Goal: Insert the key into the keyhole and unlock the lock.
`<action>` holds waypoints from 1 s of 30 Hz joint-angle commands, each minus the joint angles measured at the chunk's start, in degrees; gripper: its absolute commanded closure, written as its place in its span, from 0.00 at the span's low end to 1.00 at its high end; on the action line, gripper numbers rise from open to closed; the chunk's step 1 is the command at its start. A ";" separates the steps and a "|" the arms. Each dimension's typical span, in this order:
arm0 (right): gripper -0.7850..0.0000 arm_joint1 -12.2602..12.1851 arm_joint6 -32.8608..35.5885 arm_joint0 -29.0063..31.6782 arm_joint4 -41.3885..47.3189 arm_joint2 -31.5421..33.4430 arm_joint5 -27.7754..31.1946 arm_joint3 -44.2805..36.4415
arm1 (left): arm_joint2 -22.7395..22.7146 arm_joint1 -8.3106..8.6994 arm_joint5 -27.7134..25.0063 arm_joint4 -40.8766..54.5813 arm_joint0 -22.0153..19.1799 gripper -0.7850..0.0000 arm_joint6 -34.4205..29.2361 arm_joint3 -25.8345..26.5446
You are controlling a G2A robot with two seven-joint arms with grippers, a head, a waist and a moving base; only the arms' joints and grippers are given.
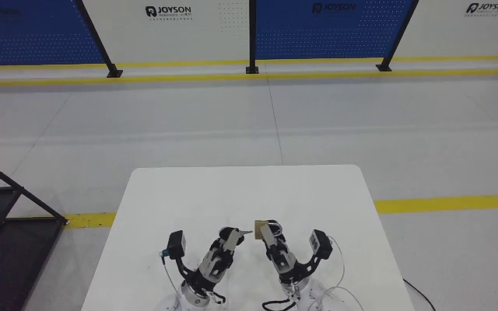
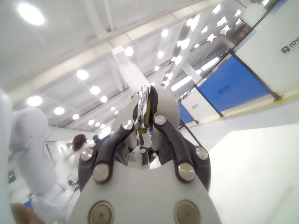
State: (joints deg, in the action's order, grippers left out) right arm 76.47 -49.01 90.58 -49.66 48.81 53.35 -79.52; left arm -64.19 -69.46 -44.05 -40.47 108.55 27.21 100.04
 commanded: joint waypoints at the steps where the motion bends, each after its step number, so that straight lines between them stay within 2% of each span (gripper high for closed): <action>1: 1.00 0.08 -0.02 0.04 -0.19 0.06 -0.03 0.05 | 0.07 -0.02 -0.02 -0.20 -0.11 1.00 -0.14 -0.03; 30: 1.00 1.09 2.35 0.94 -1.26 0.53 -0.07 -0.54 | 0.62 -0.40 0.05 -1.80 -0.67 1.00 0.67 -0.49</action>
State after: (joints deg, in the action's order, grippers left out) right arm 77.54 -46.49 91.46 -50.97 49.31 53.18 -80.01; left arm -63.57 -69.84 -44.01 -42.14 107.85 27.63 99.54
